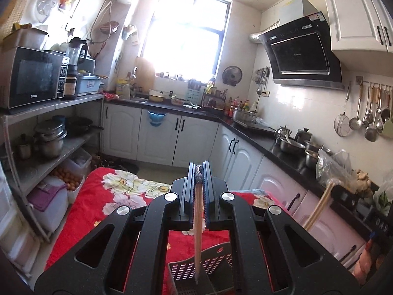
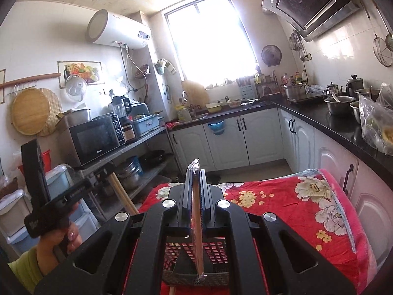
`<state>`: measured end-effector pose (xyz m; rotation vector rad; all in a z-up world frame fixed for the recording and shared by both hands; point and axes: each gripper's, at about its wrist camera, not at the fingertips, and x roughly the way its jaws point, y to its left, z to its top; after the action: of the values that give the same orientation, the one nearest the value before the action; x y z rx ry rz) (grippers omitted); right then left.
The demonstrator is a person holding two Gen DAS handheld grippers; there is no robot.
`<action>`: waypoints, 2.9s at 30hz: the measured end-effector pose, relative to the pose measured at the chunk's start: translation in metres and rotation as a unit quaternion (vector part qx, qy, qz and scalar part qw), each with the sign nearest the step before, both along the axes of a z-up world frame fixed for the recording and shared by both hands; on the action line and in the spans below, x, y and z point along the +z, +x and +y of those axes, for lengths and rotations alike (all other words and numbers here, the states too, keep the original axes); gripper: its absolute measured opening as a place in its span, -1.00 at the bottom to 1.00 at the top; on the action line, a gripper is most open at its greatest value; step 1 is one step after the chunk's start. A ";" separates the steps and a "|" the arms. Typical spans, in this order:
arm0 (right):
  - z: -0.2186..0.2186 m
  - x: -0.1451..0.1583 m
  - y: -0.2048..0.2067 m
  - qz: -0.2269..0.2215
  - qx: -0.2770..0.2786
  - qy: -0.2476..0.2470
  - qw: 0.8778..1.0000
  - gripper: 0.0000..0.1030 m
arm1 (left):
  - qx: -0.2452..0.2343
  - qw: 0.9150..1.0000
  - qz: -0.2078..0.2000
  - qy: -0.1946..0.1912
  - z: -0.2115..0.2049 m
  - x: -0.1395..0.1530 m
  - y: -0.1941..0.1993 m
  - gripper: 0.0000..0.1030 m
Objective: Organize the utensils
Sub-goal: 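Lift the chopsticks upright and carry them over the grey caddy with both tools, then lower the chopsticks into the caddy and open both tools, then move both open tools back toward the chopsticks on the cloth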
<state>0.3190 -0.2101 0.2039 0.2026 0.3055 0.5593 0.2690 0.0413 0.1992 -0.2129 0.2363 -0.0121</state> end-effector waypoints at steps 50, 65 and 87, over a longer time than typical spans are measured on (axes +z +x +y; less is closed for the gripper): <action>-0.012 -0.114 -0.029 0.059 -0.069 -0.031 0.995 -0.03 | -0.025 0.996 0.061 -0.060 0.018 -0.105 -0.045 -0.08; -0.005 -0.117 -0.073 0.044 -0.039 -0.056 0.997 0.35 | -0.034 0.994 0.046 -0.096 0.028 -0.105 -0.090 0.80; 0.011 -0.133 -0.110 0.064 0.006 -0.090 0.994 0.37 | -0.024 0.990 0.095 -0.104 0.042 -0.141 -0.135 0.80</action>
<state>0.2092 -0.1988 0.0707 0.0622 0.4793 0.5286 0.1343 0.0837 0.0584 -0.4173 0.4306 -0.0646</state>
